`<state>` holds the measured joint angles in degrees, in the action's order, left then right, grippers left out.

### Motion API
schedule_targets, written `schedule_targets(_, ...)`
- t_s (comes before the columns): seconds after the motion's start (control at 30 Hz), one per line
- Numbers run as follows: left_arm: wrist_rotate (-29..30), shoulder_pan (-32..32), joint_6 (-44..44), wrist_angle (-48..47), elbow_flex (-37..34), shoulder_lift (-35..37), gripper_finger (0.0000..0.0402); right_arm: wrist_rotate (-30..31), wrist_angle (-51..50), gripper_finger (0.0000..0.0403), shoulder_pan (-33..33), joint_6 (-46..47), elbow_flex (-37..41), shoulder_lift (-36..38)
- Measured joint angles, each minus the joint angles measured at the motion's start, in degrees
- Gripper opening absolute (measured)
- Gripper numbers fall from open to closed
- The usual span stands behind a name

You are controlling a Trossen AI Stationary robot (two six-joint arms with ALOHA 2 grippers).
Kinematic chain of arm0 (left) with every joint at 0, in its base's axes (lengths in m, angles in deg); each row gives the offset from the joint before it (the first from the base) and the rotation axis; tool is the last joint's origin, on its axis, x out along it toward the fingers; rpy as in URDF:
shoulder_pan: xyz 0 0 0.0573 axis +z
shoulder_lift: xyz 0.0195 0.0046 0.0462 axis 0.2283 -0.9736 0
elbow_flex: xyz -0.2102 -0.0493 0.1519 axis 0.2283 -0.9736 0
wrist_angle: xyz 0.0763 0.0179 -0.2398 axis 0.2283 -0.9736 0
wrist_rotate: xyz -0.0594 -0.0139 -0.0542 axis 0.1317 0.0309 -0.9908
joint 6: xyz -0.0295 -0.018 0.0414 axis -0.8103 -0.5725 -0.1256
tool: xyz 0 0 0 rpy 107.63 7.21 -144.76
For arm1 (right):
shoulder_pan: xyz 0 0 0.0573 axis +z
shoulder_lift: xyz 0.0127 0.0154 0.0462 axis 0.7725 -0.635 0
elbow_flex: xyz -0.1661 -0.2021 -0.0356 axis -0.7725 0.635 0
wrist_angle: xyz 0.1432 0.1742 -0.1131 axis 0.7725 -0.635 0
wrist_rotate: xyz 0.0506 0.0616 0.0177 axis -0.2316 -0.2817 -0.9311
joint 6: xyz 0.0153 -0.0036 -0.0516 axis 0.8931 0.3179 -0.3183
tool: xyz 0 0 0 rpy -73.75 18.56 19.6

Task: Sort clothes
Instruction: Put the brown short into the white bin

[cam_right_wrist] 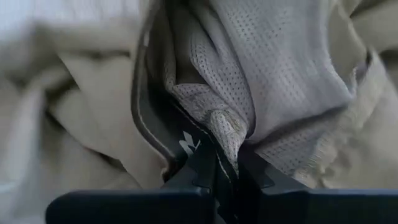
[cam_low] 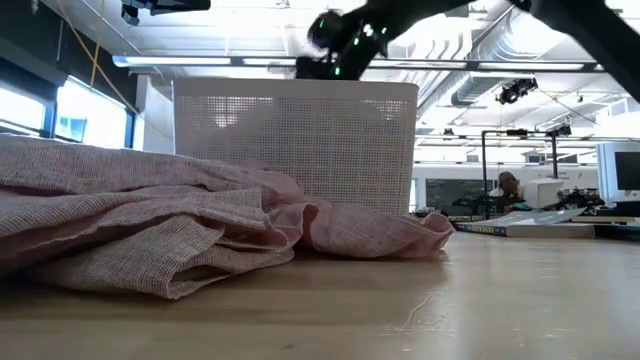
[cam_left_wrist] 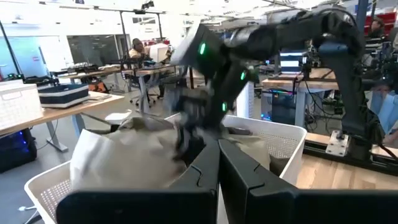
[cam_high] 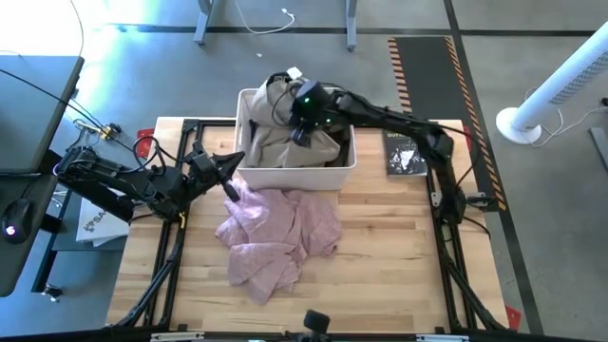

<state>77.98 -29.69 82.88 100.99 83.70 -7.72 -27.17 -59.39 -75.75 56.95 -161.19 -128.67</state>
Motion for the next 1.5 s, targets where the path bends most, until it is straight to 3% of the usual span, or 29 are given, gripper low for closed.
schedule_targets(0.43, -0.02, -0.02, -1.07, -0.05, 0.0, 0.0, 0.0, -4.91, -2.2, 0.0021, 0.73, -0.09, 1.2, -9.72)
schedule_targets(0.57, -0.02, -0.02, -1.05, -0.06, 0.0, 0.0, 0.0, -5.3, -3.79, 0.0038, 1.21, -0.13, 1.64, -6.96)
schedule_targets(0.8, -0.02, -0.02, -1.33, -0.15, 0.0, 0.02, 0.0, -6.34, -7.7, 0.0118, 3.5, -0.88, 2.09, 2.04)
schedule_targets(0.93, -0.02, -0.02, -1.36, -0.46, 0.0, 0.0, 0.0, -6.25, -9.16, 0.0142, 5.27, -1.63, 2.08, 7.66)
schedule_targets(1.1, -0.02, -0.02, -1.55, -0.47, 0.0, 0.0, 0.0, -4.89, -2.44, 0.0145, 6.81, -4.42, 1.96, 12.18)
schedule_targets(1.33, -0.02, -0.02, -1.55, -0.62, 0.0, 0.0, 0.0, 8.33, 14.88, 0.0138, 3.85, -4.42, 1.81, 9.93)
schedule_targets(1.43, 0.0, -0.02, -1.53, -0.95, 0.0, 0.0, 0.0, 8.6, 15.97, 0.0128, 1.22, -1.35, 1.79, 6.55)
schedule_targets(1.5, 0.0, -0.02, -1.53, -1.09, 0.0, 0.01, 0.0, 5.66, 12.31, 0.0117, -0.07, 1.0, 1.79, 3.79)
